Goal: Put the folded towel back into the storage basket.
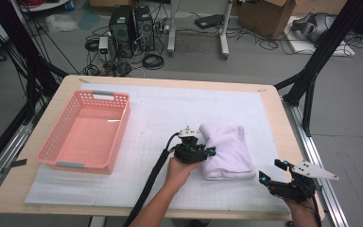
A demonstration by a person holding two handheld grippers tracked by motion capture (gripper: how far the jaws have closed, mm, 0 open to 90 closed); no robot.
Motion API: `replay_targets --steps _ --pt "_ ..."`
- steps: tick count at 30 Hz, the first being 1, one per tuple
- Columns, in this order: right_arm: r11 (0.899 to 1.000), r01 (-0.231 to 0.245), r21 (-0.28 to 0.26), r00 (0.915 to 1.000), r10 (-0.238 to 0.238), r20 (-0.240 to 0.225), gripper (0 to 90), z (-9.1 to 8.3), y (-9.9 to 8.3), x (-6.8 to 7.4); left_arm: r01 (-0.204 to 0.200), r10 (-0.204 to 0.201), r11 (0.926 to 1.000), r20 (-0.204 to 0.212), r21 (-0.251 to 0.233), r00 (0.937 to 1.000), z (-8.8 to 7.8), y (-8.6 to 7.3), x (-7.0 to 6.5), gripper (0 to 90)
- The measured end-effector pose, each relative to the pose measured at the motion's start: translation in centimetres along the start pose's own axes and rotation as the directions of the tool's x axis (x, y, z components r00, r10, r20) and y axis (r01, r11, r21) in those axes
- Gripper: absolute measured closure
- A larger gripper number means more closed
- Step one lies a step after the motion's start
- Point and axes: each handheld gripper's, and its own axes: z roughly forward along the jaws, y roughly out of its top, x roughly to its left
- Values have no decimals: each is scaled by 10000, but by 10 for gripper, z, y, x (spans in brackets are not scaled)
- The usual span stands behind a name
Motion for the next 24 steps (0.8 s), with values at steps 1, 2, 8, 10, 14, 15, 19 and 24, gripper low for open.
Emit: replay_targets --steps 1,2,8,10,14,15,19,24 --pt "10000 13 4 10000 -13 -3 187 0 0 0 -77 77 10000 60 -2 10000 -1 0 0 719" --pt "10000 -3 -1 10000 3 -1 187 0 0 0 -80 80 10000 78 -25 9999 -2 1 -1 719" --pt "10000 11 -33 10000 -11 21 187 0 0 -1 -236 241 9995 200 -232 9995 -9 3 -2 724" --pt "10000 15 -17 10000 -15 20 187 0 0 -1 -288 298 9989 274 -362 9992 -13 5 -3 725" --pt "10000 -4 -13 10000 4 12 187 0 0 0 -414 446 9969 466 -666 9979 -22 9 -4 726" --pt "10000 -18 2 10000 18 17 187 0 0 0 -495 531 9962 495 -712 9974 -25 11 -4 726" --pt "10000 -26 -5 10000 26 -1 187 0 0 0 -631 688 9933 563 -968 9960 -34 15 -5 726" --pt "10000 -39 -7 10000 39 1 187 0 0 0 -712 799 9888 628 -1310 9948 -48 20 -7 726"
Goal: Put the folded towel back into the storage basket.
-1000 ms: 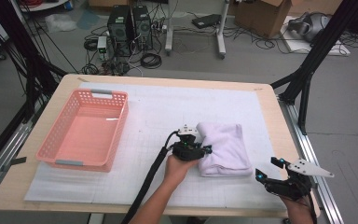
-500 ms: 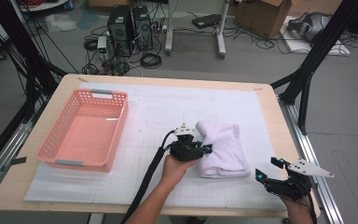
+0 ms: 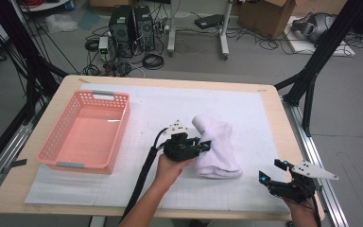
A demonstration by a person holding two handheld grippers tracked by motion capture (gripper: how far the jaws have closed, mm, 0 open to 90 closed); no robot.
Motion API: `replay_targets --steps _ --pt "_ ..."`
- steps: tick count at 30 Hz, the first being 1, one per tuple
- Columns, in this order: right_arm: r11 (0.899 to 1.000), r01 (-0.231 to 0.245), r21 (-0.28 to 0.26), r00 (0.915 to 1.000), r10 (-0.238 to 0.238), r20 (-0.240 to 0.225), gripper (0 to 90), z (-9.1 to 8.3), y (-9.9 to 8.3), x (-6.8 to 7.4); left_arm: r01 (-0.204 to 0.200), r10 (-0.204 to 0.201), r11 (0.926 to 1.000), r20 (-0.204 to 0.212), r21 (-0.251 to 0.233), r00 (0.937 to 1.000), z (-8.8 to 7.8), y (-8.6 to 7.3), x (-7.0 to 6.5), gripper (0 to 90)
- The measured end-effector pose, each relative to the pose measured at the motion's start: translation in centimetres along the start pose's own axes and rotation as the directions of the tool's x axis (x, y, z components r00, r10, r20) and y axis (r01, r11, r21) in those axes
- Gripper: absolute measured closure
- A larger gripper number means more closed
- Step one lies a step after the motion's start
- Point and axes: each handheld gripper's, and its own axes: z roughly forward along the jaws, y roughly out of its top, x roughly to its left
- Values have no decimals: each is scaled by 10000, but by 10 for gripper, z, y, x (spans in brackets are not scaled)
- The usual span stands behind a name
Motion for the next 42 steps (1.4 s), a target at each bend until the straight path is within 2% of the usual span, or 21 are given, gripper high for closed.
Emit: replay_targets --steps 6,20,31,42 --pt "10000 46 -4 10000 -46 8 187 0 0 0 -303 302 9994 -66 -159 9995 -16 9 -1 726" --pt "10000 4 27 10000 -4 32 187 1 0 0 -721 711 9960 -209 -521 9972 -48 25 1 727" --pt "10000 -2 -13 10000 2 17 187 1 0 0 -1030 1021 9921 -161 -716 9946 -61 32 0 727" --pt "10000 -47 -28 10000 47 -28 187 1 0 0 -1499 1491 9833 -161 -1032 9887 -76 42 -2 727"
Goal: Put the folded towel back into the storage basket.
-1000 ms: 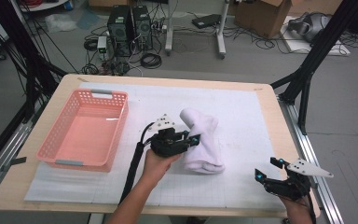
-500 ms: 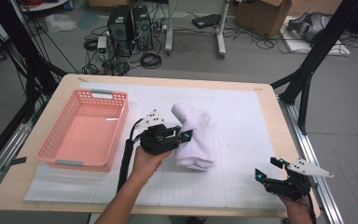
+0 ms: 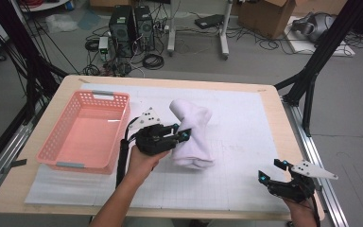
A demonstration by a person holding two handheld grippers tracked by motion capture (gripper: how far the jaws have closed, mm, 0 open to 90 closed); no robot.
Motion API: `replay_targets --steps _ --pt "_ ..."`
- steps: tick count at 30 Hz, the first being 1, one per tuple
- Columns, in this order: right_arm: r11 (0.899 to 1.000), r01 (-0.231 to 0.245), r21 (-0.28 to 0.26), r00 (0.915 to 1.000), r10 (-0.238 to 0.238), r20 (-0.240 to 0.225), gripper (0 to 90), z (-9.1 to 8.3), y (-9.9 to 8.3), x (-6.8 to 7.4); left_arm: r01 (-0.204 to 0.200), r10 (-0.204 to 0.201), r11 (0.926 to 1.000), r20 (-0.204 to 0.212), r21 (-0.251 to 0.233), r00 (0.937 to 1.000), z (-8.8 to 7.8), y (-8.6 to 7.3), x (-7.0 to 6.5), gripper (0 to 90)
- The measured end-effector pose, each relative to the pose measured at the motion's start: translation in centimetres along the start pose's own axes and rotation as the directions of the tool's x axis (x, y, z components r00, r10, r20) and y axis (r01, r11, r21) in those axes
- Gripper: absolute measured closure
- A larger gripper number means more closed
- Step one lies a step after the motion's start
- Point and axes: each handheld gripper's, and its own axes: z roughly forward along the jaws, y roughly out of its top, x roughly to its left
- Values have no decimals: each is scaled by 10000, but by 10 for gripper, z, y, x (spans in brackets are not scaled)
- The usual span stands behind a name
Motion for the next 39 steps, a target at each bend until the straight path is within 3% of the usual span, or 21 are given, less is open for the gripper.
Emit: replay_targets --steps 7,18,28,39 --pt "10000 4 18 10000 -4 16 187 1 0 1 -420 418 9990 -87 -145 9991 -14 8 3 727" --pt "9999 70 75 10000 -70 19 187 2 0 2 -786 784 9956 -52 -504 9969 -40 18 13 726" --pt "9998 130 128 9999 -130 23 187 5 1 4 -1122 1103 9906 -286 -784 9935 -70 29 24 730" --pt "9996 210 186 9998 -210 -6 187 8 1 7 -1201 1140 9849 -554 -1243 9919 -108 40 36 730"
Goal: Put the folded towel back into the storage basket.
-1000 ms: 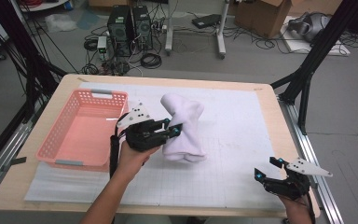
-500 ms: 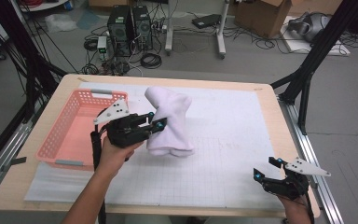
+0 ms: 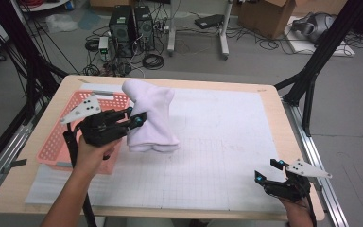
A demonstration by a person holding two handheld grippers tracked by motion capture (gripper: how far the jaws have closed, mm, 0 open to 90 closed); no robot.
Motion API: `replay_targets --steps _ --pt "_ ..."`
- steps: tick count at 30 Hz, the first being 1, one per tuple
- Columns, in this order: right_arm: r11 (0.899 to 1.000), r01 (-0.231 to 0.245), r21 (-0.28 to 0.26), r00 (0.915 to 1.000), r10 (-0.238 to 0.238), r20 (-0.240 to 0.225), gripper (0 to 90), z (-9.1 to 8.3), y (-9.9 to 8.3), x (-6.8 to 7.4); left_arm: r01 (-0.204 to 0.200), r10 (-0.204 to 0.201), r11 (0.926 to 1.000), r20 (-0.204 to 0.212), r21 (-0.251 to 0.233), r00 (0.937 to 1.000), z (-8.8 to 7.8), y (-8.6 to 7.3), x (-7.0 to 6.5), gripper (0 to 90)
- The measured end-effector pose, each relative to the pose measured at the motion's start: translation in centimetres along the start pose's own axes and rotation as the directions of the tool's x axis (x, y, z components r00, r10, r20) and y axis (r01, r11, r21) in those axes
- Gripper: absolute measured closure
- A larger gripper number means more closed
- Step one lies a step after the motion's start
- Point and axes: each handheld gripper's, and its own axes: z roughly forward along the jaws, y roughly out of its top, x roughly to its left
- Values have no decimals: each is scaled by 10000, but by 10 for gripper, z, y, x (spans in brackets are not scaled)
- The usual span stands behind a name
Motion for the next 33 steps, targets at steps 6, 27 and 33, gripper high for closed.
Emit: replay_targets --steps 6,27,33 --pt "10000 16 68 10000 -16 18 187 1 0 1 1 -1 9999 4 -111 10000 -18 8 13 729" --pt "9998 97 194 9999 -99 92 187 8 3 4 154 -172 9991 -460 -389 9988 -81 23 58 729" --pt "9997 100 210 9996 -106 259 187 8 3 4 281 -305 9983 -485 -509 9984 -109 26 79 729"
